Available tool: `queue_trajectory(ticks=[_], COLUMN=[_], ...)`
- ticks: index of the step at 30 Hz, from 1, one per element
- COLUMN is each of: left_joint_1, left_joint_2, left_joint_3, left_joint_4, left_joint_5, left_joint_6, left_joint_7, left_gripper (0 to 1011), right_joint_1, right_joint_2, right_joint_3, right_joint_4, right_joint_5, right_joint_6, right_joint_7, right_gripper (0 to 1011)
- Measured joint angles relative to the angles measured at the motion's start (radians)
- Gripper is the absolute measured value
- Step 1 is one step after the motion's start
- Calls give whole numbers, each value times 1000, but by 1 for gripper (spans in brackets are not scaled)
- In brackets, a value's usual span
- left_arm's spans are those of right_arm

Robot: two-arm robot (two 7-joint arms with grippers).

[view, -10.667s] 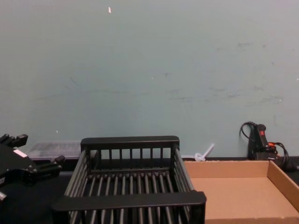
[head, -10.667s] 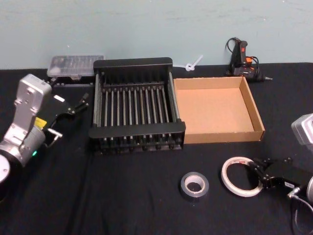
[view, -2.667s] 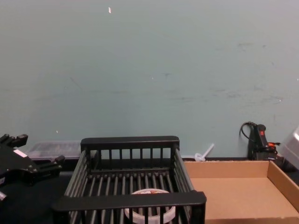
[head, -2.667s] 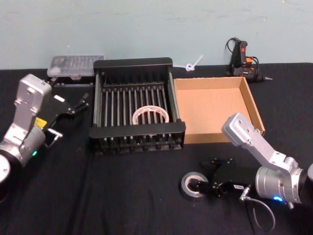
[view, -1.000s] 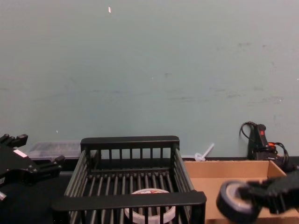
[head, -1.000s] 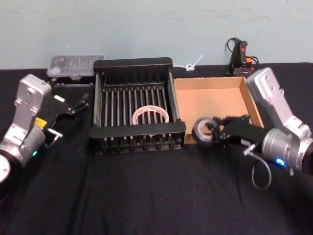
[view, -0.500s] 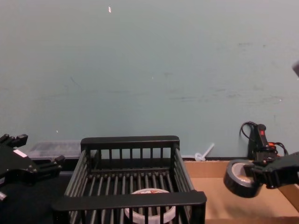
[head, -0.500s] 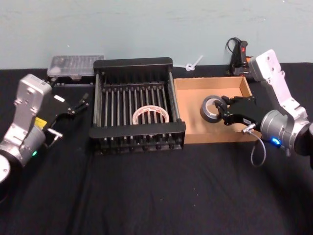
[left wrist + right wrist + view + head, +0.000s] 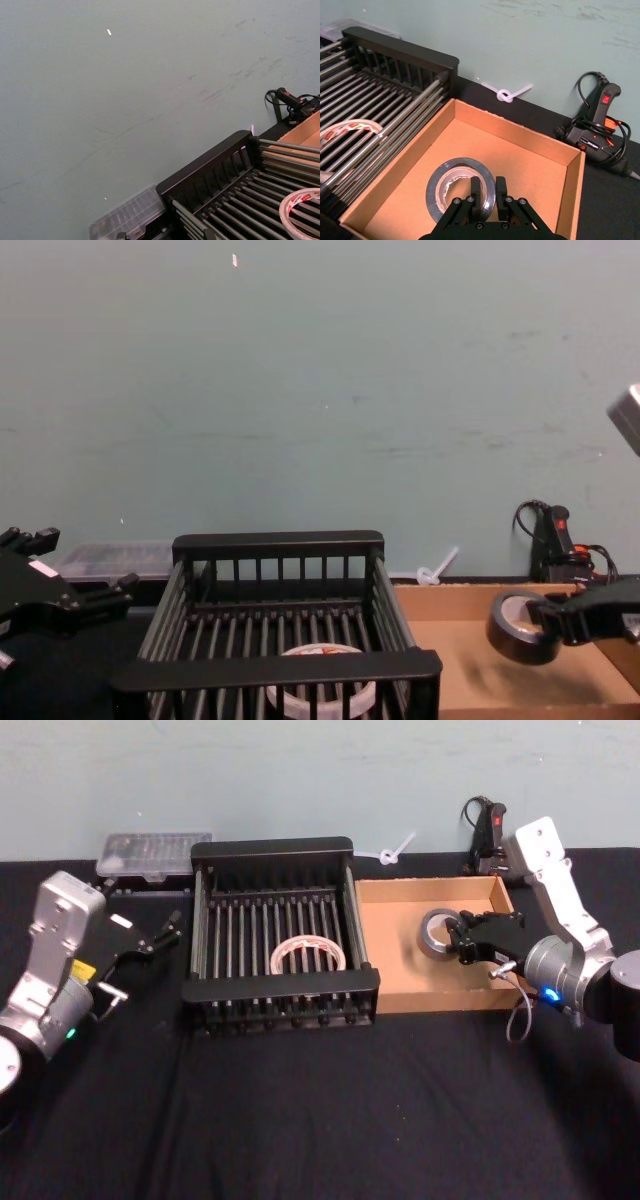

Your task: Pick up the white tape and place it into the black box , Pick up the silver tape and place it into the brown box.

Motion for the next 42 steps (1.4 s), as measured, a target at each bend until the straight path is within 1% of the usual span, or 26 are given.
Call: queue_trajectory(ticks=[2, 15, 17, 19, 26, 28, 29, 33, 35, 36, 38, 40, 41, 42], left_joint_1=[0, 0, 0, 0, 0, 0, 0, 0, 0, 0, 0, 0, 0, 0], left_joint_2=[0, 0, 0, 0, 0, 0, 0, 0, 0, 0, 0, 0, 0, 0], left_joint_3=[0, 0, 0, 0, 0, 0, 0, 0, 0, 0, 0, 0, 0, 0], left_joint_4=[0, 0, 0, 0, 0, 0, 0, 0, 0, 0, 0, 0, 0, 0], left_joint_5=[0, 0, 0, 0, 0, 0, 0, 0, 0, 0, 0, 0, 0, 0], left_joint_6=[0, 0, 0, 0, 0, 0, 0, 0, 0, 0, 0, 0, 0, 0], left_joint_7=[0, 0, 0, 0, 0, 0, 0, 0, 0, 0, 0, 0, 0, 0], left_gripper=[1001, 1001, 1001, 1001, 1001, 1001, 1001, 1001, 1001, 1001, 1001, 1001, 1001, 1001], right_joint_1=[2, 0, 0, 0, 0, -1, -1, -1, -1, -1, -1, -1, -1, -1], right_joint_2=[-5, -1, 0, 0, 1, 1, 1, 1, 2, 2, 2, 2, 2, 2], right_joint_3=[4, 0, 0, 0, -1, -1, -1, -2, -2, -2, -2, -2, -2, -2], right_joint_4=[8, 1, 1, 0, -1, -2, -2, -2, -2, -2, -3, -3, -3, -3], right_joint_5=[0, 0, 0, 0, 0, 0, 0, 0, 0, 0, 0, 0, 0, 0], right_joint_6=[-1, -1, -1, -1, 0, 0, 0, 0, 0, 1, 1, 1, 1, 1], right_joint_7=[-1, -1, -1, 0, 0, 0, 0, 0, 1, 1, 1, 1, 1, 1], right_gripper=[181, 182, 197, 267, 465, 544, 605, 685, 763, 775, 852, 890, 939, 947])
